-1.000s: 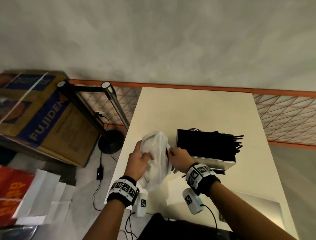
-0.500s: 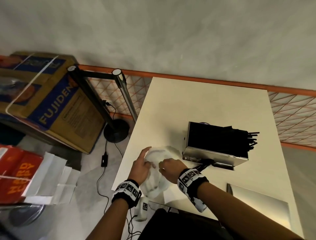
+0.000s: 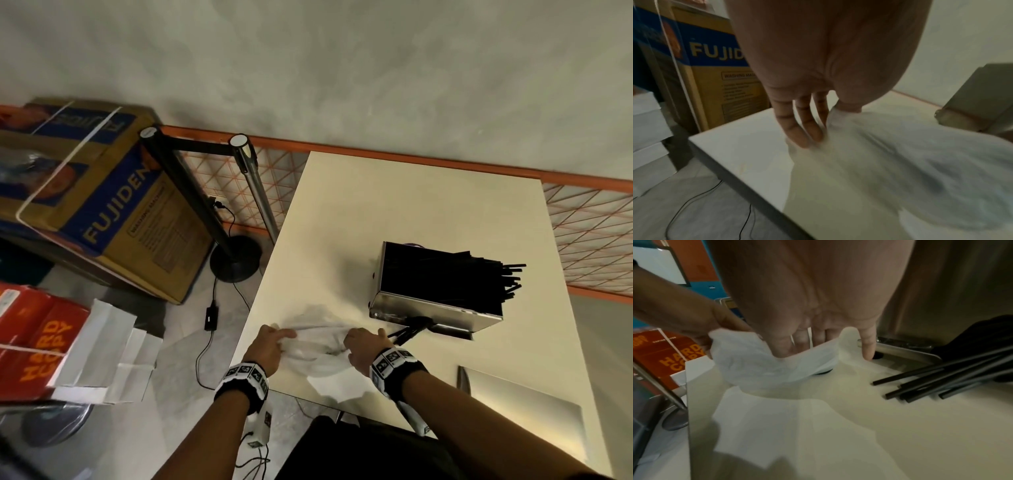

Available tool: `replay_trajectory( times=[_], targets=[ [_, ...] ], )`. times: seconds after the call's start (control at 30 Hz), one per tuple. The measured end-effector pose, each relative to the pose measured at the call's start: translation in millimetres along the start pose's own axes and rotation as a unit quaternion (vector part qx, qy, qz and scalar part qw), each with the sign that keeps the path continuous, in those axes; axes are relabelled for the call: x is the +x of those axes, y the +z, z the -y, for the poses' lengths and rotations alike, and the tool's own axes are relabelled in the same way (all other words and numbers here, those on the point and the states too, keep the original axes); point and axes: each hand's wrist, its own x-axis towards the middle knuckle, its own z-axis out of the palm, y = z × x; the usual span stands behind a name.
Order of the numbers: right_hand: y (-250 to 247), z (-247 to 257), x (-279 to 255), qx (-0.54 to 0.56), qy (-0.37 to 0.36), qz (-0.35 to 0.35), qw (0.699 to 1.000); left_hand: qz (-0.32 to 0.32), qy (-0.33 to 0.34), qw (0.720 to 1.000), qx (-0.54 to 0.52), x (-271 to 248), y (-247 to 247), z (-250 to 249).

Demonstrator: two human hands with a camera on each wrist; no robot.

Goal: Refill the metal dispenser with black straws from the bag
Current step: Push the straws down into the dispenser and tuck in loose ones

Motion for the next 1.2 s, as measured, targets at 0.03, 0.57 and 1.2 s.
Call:
replay_trajectory(
  times=[0.03,0.57,1.2],
  targets=[
    [-1,0,0,0.004,0.001,-0.001,1.000,0.013,-0.025,1.000,0.014,2,3,0],
    [-36,-22,-39,0.158,-0.079,-0.233,0.956,-0.177,-0.084,0.980,0.029,13,-21,-43],
    [-2,-95,-68,0.576,0.216,-0.047,0.787,0.009,0.366,0.906,0.211,80,41,-296]
  ],
)
